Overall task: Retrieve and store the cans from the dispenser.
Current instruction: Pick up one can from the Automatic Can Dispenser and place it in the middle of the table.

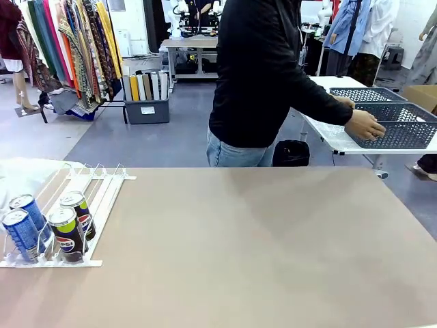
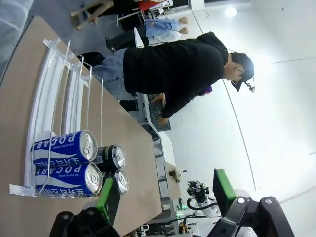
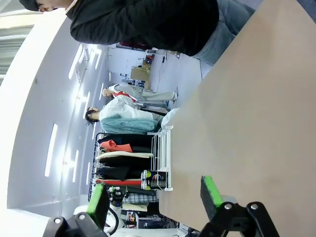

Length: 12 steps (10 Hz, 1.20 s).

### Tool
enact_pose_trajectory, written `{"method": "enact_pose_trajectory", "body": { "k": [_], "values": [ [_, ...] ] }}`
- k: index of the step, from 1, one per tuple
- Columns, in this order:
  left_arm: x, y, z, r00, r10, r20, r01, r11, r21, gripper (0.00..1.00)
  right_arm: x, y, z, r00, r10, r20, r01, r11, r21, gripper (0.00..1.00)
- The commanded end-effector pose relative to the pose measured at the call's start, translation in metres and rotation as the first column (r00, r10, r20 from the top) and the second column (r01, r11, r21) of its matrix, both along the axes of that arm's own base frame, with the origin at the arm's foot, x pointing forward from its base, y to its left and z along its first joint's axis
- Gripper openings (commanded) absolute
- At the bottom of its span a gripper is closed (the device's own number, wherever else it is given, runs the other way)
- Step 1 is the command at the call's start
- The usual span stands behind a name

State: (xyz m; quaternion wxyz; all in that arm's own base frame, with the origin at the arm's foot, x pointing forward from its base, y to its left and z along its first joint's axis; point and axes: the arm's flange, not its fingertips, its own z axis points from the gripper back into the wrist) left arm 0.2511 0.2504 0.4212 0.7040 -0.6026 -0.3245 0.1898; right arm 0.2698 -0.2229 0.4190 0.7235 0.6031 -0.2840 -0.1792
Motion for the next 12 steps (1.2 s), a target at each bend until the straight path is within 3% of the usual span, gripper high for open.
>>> {"method": "enact_pose_trajectory", "body": {
  "k": [1,2,4,6,7,9,11,12],
  "values": [
    [-0.004,0.000,0.002,0.999,-0.019,0.029,0.019,1.000,0.006,1.00,-0.003,-0.002,0.002,1.000,0.010,0.004,-0.010,1.000,0.000,1.00],
    [0.000,0.000,0.000,1.000,0.000,0.000,0.000,1.000,0.000,1.00,-0.003,-0.002,0.002,1.000,0.010,0.004,-0.010,1.000,0.000,1.00],
    [0.013,-0.051,0.038,0.995,-0.087,-0.052,0.099,0.940,0.327,1.00,-0.003,-0.002,0.002,1.000,0.010,0.004,-0.010,1.000,0.000,1.00],
    [0.039,-0.118,0.066,0.978,-0.141,-0.154,0.208,0.740,0.639,1.00,-0.003,-0.002,0.002,1.000,0.010,0.004,-0.010,1.000,0.000,1.00],
    [0.053,-0.154,0.073,0.966,-0.104,-0.237,0.253,0.574,0.779,1.00,-0.003,-0.002,0.002,1.000,0.010,0.004,-0.010,1.000,0.000,1.00],
    [0.073,-0.207,0.075,0.946,-0.065,-0.318,0.320,0.337,0.885,1.00,-0.003,-0.002,0.002,1.000,0.010,0.004,-0.010,1.000,0.000,1.00],
    [0.083,-0.247,0.075,0.932,-0.087,-0.351,0.362,0.204,0.910,1.00,-0.003,-0.002,0.002,1.000,0.010,0.004,-0.010,1.000,0.000,1.00],
    [0.086,-0.265,0.075,0.907,-0.157,-0.390,0.409,0.107,0.906,1.00,-0.003,-0.002,0.002,1.000,0.010,0.004,-0.010,1.000,0.000,1.00]
  ]
}}
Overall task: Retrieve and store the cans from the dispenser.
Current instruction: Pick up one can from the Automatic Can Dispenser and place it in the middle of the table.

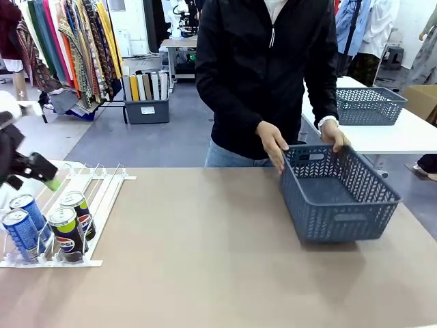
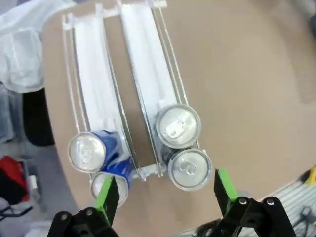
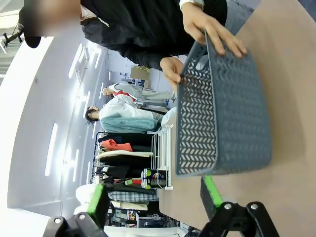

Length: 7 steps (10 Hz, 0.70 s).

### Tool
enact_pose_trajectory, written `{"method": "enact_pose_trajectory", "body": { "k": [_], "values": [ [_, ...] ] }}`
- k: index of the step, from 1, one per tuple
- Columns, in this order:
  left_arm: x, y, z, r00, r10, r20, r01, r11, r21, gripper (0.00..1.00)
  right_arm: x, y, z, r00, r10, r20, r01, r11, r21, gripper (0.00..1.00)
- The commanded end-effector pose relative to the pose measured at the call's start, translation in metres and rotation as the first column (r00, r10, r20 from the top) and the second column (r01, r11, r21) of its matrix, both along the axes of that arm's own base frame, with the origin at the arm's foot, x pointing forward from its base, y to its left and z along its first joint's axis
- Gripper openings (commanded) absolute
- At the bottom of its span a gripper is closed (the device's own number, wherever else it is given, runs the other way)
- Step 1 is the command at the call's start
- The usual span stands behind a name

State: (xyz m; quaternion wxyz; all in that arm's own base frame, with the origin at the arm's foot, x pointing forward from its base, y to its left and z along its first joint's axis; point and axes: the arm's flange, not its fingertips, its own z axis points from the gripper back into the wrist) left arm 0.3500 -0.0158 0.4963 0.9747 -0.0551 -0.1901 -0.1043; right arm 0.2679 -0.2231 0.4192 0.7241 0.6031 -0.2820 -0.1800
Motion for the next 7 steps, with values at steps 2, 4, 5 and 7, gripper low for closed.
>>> {"method": "enact_pose_trajectory", "body": {
  "k": [2,4,5,7],
  "values": [
    [-0.0096,-0.0139,0.0036,0.988,-0.137,-0.074,0.144,0.985,0.091,1.00,-0.0011,-0.0018,0.0020,1.000,0.008,0.008,-0.008,1.000,-0.001,1.00],
    [-0.0019,-0.0144,-0.0049,0.998,-0.054,-0.035,0.056,0.997,0.060,1.00,-0.0011,-0.0018,0.0020,1.000,0.008,0.008,-0.008,1.000,-0.001,1.00],
    [-0.0019,-0.0144,-0.0049,0.998,-0.054,-0.035,0.056,0.997,0.060,1.00,-0.0011,-0.0018,0.0020,1.000,0.008,0.008,-0.008,1.000,-0.001,1.00],
    [-0.0041,-0.0176,-0.0055,0.996,-0.077,-0.052,0.081,0.993,0.081,1.00,-0.0011,-0.0018,0.0020,1.000,0.008,0.008,-0.008,1.000,-0.001,1.00]
  ]
}}
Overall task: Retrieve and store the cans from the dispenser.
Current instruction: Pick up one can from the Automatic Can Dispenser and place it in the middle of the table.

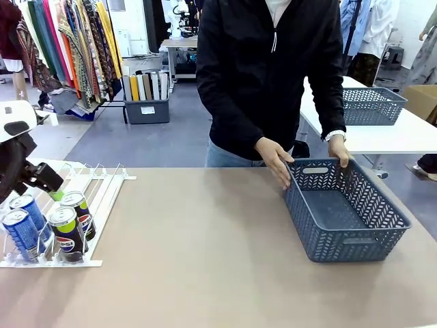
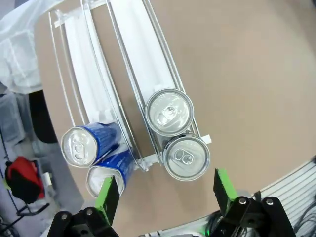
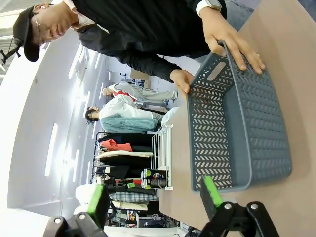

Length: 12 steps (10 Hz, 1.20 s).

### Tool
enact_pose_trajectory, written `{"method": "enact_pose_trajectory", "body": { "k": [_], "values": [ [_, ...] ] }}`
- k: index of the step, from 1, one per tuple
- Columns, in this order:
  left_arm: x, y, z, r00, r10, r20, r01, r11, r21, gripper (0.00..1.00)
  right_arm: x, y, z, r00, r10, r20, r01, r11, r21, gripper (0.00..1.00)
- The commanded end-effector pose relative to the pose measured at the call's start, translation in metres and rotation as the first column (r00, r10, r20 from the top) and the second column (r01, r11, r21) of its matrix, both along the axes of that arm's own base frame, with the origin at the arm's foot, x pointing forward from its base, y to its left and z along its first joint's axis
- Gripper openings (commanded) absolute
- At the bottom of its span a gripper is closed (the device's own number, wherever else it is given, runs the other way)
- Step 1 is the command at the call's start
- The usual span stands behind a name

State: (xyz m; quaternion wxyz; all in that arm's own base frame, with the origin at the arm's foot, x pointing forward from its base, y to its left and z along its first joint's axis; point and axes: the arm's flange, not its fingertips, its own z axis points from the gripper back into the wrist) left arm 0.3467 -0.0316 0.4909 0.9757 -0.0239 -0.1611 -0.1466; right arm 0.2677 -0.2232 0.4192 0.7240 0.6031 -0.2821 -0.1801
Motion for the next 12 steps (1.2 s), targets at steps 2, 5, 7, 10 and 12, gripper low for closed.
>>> {"method": "enact_pose_trajectory", "body": {
  "k": [2,5,7,10,12],
  "values": [
    [0.022,-0.019,-0.020,0.995,-0.019,-0.097,0.020,1.000,0.010,1.00,-0.001,-0.002,0.002,1.000,0.009,0.008,-0.009,1.000,-0.001,1.00],
    [0.039,-0.031,-0.043,0.988,0.047,-0.146,-0.045,0.999,0.017,1.00,-0.001,-0.002,0.002,1.000,0.009,0.008,-0.009,1.000,-0.001,1.00],
    [0.049,-0.036,-0.055,0.983,0.067,-0.173,-0.066,0.998,0.011,1.00,-0.001,-0.002,0.002,1.000,0.009,0.008,-0.009,1.000,-0.001,1.00],
    [0.053,-0.038,-0.066,0.968,0.062,-0.244,-0.059,0.998,0.022,1.00,-0.001,-0.002,0.002,1.000,0.009,0.008,-0.009,1.000,-0.001,1.00],
    [0.048,-0.034,-0.068,0.953,0.090,-0.289,-0.072,0.995,0.071,1.00,-0.001,-0.002,0.002,1.000,0.009,0.008,-0.009,1.000,-0.001,1.00]
  ]
}}
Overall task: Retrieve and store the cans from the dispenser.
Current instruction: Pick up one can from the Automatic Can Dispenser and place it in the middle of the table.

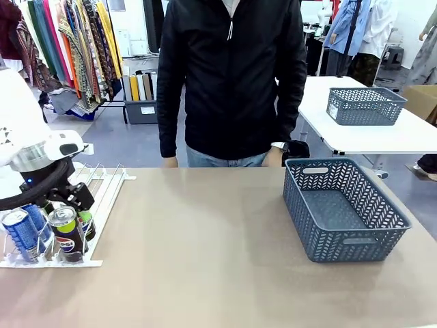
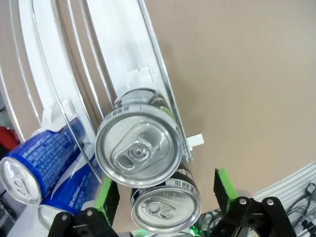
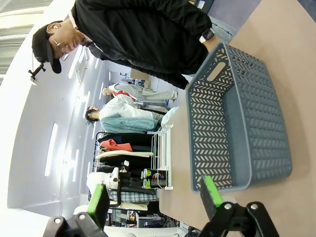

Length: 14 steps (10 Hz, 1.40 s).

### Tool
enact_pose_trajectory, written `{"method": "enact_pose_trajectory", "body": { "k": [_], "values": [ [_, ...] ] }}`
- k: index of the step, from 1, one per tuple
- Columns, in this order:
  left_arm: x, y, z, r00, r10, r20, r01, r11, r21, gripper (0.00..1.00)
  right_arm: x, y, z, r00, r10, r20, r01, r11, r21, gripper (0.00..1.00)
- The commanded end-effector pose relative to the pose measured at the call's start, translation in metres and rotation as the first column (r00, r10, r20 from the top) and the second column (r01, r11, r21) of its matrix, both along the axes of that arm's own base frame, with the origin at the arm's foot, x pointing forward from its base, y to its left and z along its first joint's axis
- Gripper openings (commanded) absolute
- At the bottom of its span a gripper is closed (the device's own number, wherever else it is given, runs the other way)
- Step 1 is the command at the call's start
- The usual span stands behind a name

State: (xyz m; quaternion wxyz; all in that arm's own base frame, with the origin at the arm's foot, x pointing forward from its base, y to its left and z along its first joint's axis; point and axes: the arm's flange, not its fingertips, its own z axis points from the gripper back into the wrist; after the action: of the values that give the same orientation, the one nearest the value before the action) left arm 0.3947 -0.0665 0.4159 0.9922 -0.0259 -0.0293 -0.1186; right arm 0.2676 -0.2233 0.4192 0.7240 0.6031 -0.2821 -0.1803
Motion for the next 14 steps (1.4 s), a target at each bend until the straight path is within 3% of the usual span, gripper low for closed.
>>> {"method": "enact_pose_trajectory", "body": {
  "k": [1,4,5,6,7,8,14],
  "values": [
    [-0.0014,0.0030,0.0062,0.998,0.037,-0.042,-0.035,0.998,0.045,1.00,-0.0009,-0.0015,0.0020,1.000,0.009,0.008,-0.009,1.000,-0.001,1.00],
    [0.0014,0.0044,0.0030,1.000,0.013,0.007,-0.013,1.000,-0.006,1.00,-0.0009,-0.0015,0.0020,1.000,0.009,0.008,-0.009,1.000,-0.001,1.00],
    [0.0013,0.0050,0.0024,1.000,0.012,-0.008,-0.012,1.000,-0.011,1.00,-0.0009,-0.0015,0.0020,1.000,0.009,0.008,-0.009,1.000,-0.001,1.00],
    [0.0025,0.0048,0.0014,1.000,0.016,-0.011,-0.016,1.000,-0.002,0.71,-0.0009,-0.0015,0.0020,1.000,0.009,0.008,-0.009,1.000,-0.001,1.00],
    [0.0027,0.0050,0.0012,1.000,0.014,-0.020,-0.014,1.000,-0.003,0.12,-0.0009,-0.0015,0.0020,1.000,0.009,0.008,-0.009,1.000,-0.001,1.00],
    [0.0031,0.0052,0.0011,1.000,0.013,-0.019,-0.013,1.000,-0.002,0.00,-0.0009,-0.0015,0.0020,1.000,0.009,0.008,-0.009,1.000,-0.001,1.00],
    [0.0015,0.0027,0.0096,1.000,0.003,-0.007,-0.003,1.000,0.010,0.00,-0.0009,-0.0015,0.0020,1.000,0.009,0.008,-0.009,1.000,-0.001,1.00]
  ]
}}
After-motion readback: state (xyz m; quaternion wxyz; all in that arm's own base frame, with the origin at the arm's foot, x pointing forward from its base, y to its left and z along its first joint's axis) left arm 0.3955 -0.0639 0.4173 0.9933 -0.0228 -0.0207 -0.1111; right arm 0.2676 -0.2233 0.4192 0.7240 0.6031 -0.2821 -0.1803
